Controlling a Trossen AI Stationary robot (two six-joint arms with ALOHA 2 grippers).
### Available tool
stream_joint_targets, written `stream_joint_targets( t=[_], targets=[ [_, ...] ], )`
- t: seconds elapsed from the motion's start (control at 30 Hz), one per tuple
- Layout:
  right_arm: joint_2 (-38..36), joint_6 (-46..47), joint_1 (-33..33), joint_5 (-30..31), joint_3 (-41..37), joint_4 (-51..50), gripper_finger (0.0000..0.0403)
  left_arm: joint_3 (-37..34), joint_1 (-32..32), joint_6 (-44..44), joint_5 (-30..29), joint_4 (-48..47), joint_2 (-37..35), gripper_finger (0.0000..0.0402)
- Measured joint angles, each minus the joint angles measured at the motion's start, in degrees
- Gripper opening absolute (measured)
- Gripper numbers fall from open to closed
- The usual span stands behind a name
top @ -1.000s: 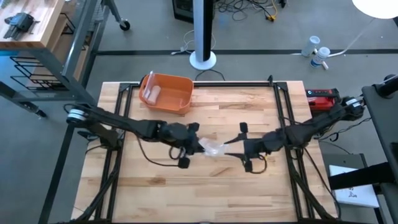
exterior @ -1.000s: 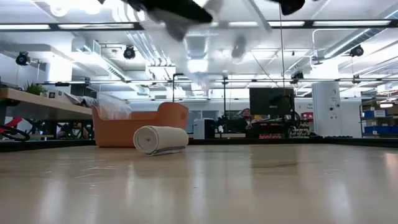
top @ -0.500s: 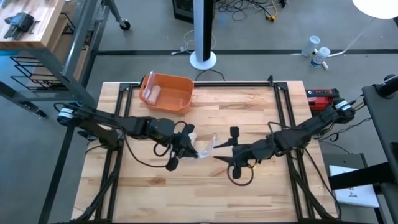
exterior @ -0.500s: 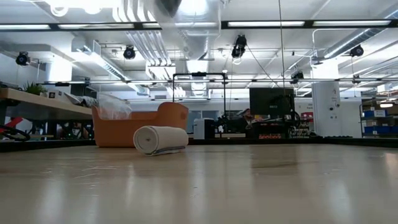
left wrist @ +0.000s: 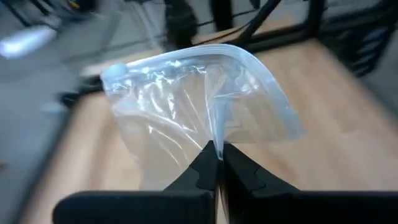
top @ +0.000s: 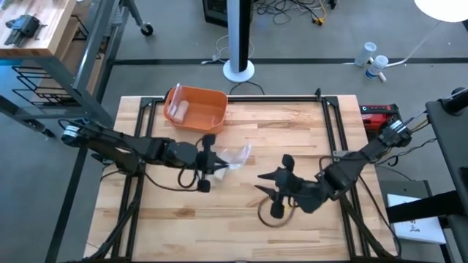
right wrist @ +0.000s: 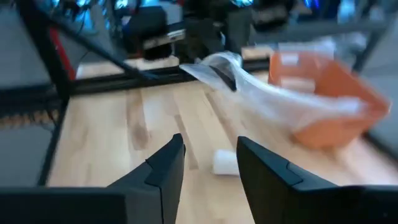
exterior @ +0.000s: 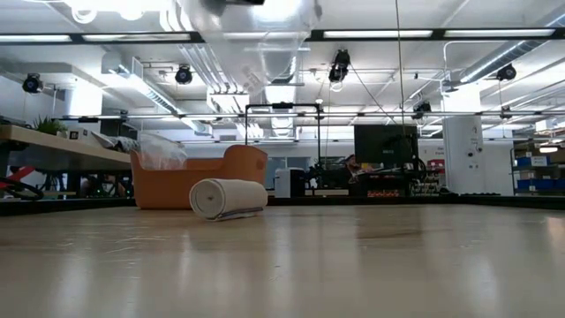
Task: Roll bandage
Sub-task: Open the transparent zip bag
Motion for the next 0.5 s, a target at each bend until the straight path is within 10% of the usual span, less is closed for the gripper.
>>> stream_joint_targets(
  t=[0.5],
  targets=[
    [-2.7,20.1,-12.8,-11.7,-5.9,6.8,0.0230,-0.7,-3.6,21.0,-24.4,9.4,10.3,0.0000]
  ],
)
